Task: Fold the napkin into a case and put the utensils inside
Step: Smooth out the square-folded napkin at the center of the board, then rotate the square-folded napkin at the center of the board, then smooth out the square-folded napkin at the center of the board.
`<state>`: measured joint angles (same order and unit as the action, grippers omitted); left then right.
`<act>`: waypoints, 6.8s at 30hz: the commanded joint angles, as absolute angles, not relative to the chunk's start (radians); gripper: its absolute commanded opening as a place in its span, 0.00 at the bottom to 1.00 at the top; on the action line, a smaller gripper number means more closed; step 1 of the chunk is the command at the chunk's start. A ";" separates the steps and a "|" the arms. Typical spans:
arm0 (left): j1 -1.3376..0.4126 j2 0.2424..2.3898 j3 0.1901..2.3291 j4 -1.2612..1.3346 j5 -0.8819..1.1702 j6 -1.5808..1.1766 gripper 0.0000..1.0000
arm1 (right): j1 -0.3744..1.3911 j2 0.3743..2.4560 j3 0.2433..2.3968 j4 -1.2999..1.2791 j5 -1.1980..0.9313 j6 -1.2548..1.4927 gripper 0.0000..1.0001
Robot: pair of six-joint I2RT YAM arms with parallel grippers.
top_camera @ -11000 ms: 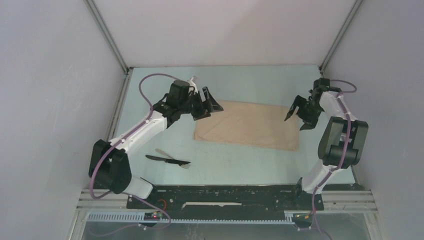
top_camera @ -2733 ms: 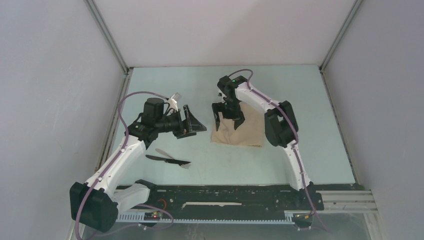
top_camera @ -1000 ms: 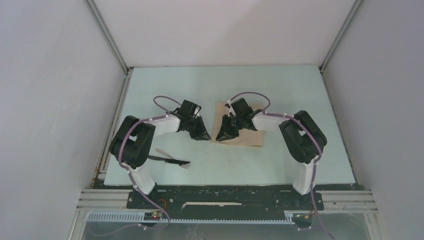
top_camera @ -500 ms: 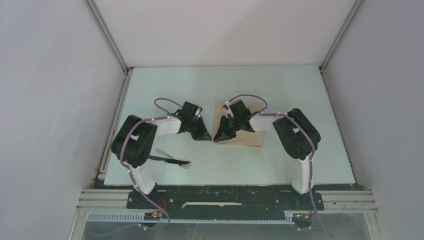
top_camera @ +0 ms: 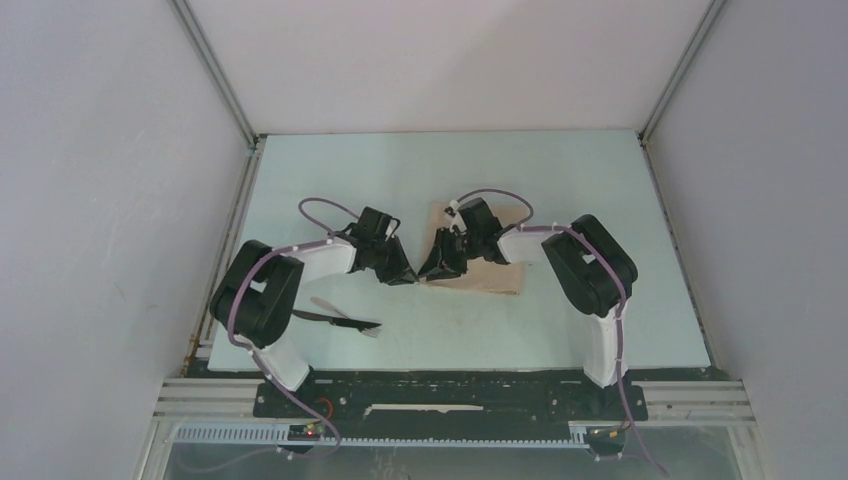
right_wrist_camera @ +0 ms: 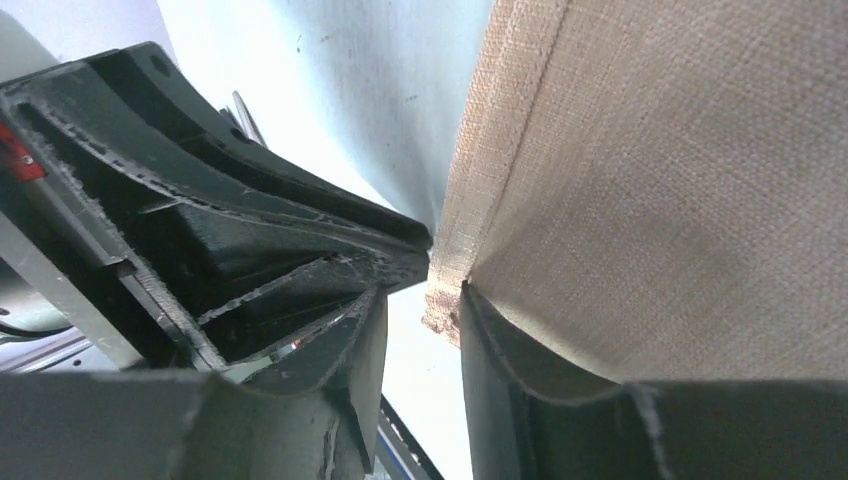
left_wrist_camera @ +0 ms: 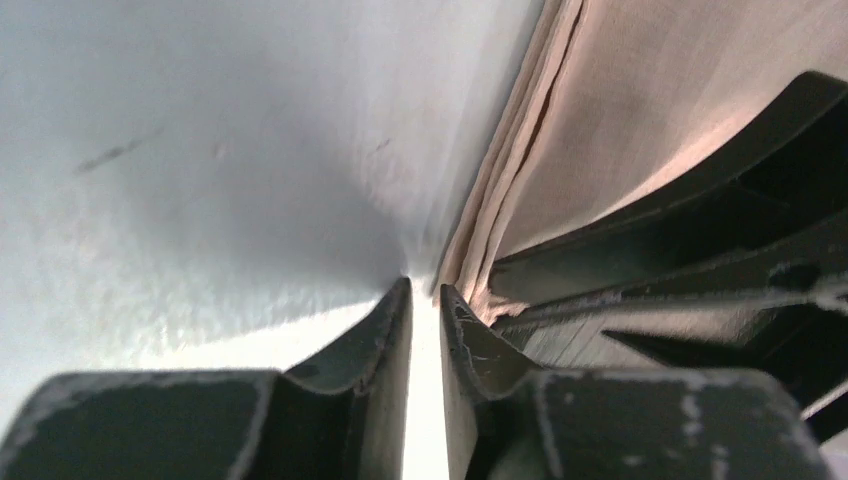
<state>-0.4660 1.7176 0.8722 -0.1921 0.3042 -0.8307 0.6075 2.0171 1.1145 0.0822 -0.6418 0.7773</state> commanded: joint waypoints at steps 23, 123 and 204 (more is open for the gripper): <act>-0.515 1.926 1.015 -0.148 0.471 -0.851 0.00 | 0.147 1.723 0.700 0.030 -0.965 0.538 0.97; -0.498 1.599 1.034 -0.512 0.211 -0.507 0.71 | 0.054 1.231 0.615 -0.486 -0.523 0.532 0.88; -0.954 1.873 1.026 -0.077 0.372 -0.977 0.17 | -0.270 1.093 0.792 -0.714 -0.256 0.460 0.97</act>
<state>-0.9680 1.8854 1.0302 -0.0971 0.3992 -0.9760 -0.2626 1.1019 0.7624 -0.7216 -0.2604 0.4831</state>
